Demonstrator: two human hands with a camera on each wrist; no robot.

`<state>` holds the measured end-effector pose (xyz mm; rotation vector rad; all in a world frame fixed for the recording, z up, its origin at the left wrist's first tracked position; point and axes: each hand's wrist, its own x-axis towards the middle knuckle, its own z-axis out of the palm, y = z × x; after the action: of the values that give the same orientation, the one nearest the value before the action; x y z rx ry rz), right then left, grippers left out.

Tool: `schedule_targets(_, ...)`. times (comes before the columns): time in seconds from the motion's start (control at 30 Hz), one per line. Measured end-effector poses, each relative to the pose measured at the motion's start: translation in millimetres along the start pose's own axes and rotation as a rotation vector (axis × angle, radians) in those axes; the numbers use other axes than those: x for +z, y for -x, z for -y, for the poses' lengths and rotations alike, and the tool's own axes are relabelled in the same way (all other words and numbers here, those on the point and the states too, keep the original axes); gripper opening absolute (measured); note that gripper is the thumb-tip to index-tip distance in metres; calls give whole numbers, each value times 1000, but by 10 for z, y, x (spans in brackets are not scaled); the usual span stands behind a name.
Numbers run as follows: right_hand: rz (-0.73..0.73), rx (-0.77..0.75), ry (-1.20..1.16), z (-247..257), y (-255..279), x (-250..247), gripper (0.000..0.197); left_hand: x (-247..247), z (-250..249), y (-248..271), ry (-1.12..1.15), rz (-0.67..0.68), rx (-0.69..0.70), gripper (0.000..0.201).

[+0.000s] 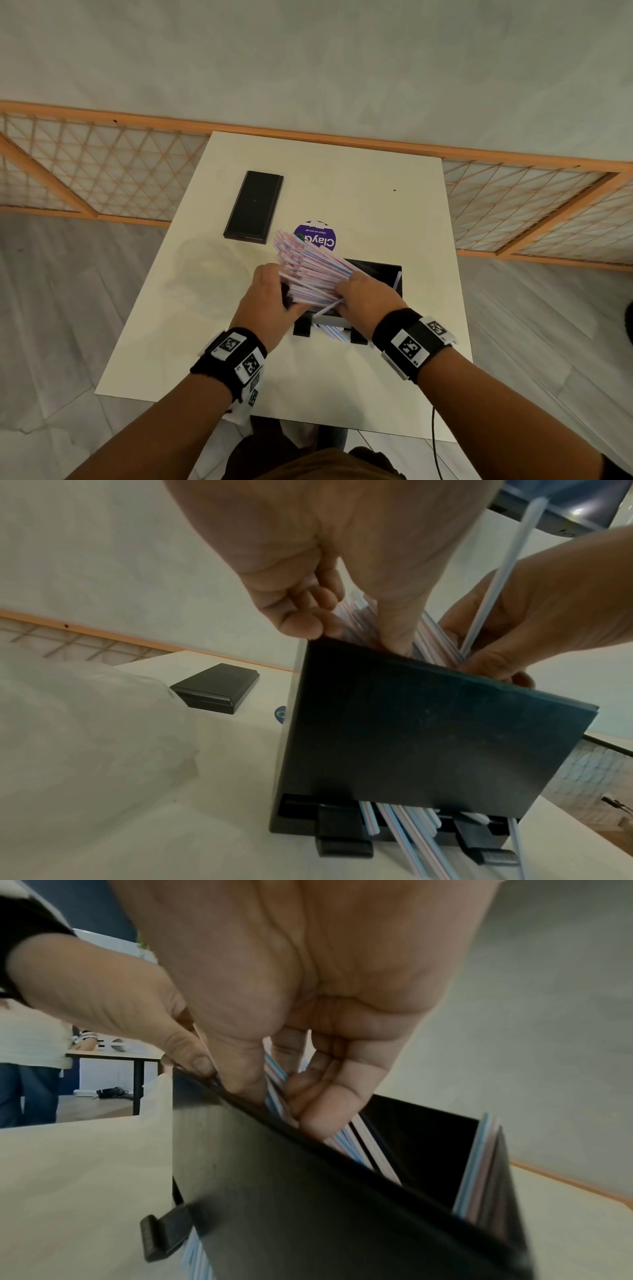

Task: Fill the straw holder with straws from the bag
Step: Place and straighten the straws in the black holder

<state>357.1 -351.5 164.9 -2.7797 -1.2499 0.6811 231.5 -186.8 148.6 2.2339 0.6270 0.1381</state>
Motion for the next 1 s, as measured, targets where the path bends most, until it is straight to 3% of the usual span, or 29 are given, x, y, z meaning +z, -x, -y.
schedule_targets(0.1, -2, 5, 57, 41, -41, 8, 25, -36, 18, 66, -85, -48, 28, 66)
schedule_targets(0.23, 59, 45, 109, 62, -93, -39, 34, -46, 24, 93, -68, -82, 32, 94)
schedule_targets(0.33, 93, 60, 90, 50, -150, -105, 38, -9, -13, 149, -122, -173, 200, 95)
schedule_targets(0.43, 86, 64, 89, 69, -217, -85, 33, 80, -64, 208, -280, -118, 481, 87)
schedule_targets(0.5, 66, 64, 80, 94, -216, -48, 30, 187, -61, 192, -385, -58, 580, 74)
schedule_targets(0.63, 109, -4, 70, 58, -146, -15, 27, 318, -13, 41, -463, -45, 580, 45)
schedule_targets(0.77, 186, 34, -139, -140, -19, 7, 39, 329, 93, -84, -504, -71, 588, 29)
schedule_targets(0.9, 324, 94, -234, -347, -33, 71, 82, 321, 214, -123, -470, -120, 573, 21)
schedule_targets(1.0, 355, 89, -223, -349, -121, 89, 96, 334, 245, -115, -398, -97, 573, 19)
